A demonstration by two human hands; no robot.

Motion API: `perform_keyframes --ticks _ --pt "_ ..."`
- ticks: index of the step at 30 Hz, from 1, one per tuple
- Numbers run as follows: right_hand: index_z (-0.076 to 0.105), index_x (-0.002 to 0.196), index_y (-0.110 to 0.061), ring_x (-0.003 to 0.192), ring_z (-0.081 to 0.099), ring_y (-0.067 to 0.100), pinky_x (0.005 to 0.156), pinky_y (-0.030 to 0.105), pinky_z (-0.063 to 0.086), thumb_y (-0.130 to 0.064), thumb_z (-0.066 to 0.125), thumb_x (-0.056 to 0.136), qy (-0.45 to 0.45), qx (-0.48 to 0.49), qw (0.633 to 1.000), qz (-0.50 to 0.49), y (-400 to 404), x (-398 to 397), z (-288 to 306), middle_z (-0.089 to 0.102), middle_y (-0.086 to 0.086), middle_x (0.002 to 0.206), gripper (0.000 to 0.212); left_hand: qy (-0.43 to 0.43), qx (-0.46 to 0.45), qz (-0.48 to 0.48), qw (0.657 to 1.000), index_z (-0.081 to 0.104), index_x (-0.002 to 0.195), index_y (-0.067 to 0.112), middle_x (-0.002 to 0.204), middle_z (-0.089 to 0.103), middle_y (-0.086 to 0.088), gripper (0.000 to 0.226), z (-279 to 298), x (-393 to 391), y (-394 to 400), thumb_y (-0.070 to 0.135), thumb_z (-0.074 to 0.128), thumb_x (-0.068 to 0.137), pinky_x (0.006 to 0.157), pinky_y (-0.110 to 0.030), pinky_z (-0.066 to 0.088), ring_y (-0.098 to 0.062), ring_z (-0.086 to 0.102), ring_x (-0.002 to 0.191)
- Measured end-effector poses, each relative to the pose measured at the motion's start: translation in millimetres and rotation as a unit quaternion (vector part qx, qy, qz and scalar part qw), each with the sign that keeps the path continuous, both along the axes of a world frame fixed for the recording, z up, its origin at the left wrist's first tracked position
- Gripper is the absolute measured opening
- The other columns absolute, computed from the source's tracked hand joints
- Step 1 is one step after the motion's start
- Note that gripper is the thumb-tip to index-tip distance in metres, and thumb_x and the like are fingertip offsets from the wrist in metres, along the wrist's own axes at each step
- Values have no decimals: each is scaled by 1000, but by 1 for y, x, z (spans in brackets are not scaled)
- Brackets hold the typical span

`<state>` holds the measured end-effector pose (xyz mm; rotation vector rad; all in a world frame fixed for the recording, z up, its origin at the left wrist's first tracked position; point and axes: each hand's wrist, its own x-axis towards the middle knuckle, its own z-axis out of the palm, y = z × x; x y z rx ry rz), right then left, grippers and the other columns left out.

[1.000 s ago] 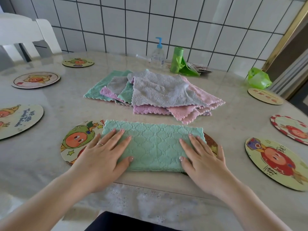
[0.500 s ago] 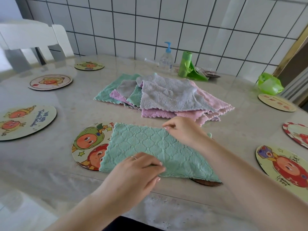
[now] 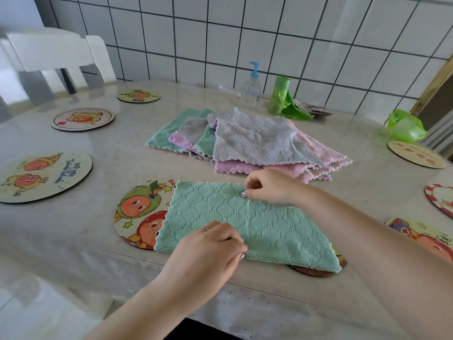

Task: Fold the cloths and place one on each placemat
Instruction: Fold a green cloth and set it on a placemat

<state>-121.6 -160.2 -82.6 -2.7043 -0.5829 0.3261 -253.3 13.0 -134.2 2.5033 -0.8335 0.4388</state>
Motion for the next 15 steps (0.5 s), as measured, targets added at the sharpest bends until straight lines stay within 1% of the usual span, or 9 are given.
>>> perform_keyframes --ticks 2,4,7,9,11,12,13,14,15 --pt "56 89 -24 71 52 6 64 22 39 -31 59 89 -8 51 999 -2 -5 -5 4 55 -12 77 8 -11 -13 9 1000 70 81 28 78 58 15 16 3 -1 2 27 54 82 55 -15 44 -3 55 72" --pt "55 91 -26 72 57 5 68 21 41 -31 59 89 -8 107 994 -12 -12 -10 11 60 -11 81 7 -35 -29 29 999 70 85 29 76 54 14 21 7 -1 6 31 49 84 60 -17 40 -4 51 70" --pt "56 91 -26 85 66 25 74 28 45 -29 61 88 1 180 983 -41 -26 -13 22 70 -7 88 6 -55 -56 56 995 69 90 30 68 56 19 20 18 -3 12 30 50 86 60 -17 39 2 50 61" --pt "57 93 -28 88 66 28 80 34 46 -26 63 87 15 220 974 -49 -34 -15 29 73 -6 87 9 -42 -98 72 992 68 93 30 61 59 20 20 22 -5 16 28 49 87 50 -18 43 3 51 51" --pt "57 98 -31 96 66 18 88 36 50 -16 61 88 62 271 959 -49 -39 -18 34 71 -5 97 18 -17 -144 81 986 62 98 32 57 61 20 20 24 -6 19 29 45 89 42 -18 43 3 53 46" --pt "57 102 -32 103 63 10 90 31 50 -9 58 89 91 287 952 -43 -40 -22 35 68 -8 105 26 -2 -167 82 982 59 99 34 56 62 19 17 23 -8 19 29 44 91 40 -14 40 5 52 45" --pt "58 106 -33 106 59 2 89 21 50 -4 55 90 113 288 951 -31 -42 -25 35 62 -14 112 33 25 -197 81 977 55 98 36 56 63 15 14 23 -9 17 27 45 94 39 -12 35 5 51 43" --pt "59 109 -34 107 56 -5 86 13 48 -2 53 91 130 280 951 -16 -42 -30 35 58 -19 117 38 63 -239 76 966 54 96 38 55 61 10 14 22 -10 15 26 46 94 41 -12 33 4 49 42" --pt "61 111 -36 107 56 -6 85 11 48 -2 51 91 147 274 950 -5 -44 -33 35 55 -21 121 40 107 -282 76 950 54 94 39 54 59 6 11 22 -11 14 31 47 93 43 -17 36 -1 48 42"
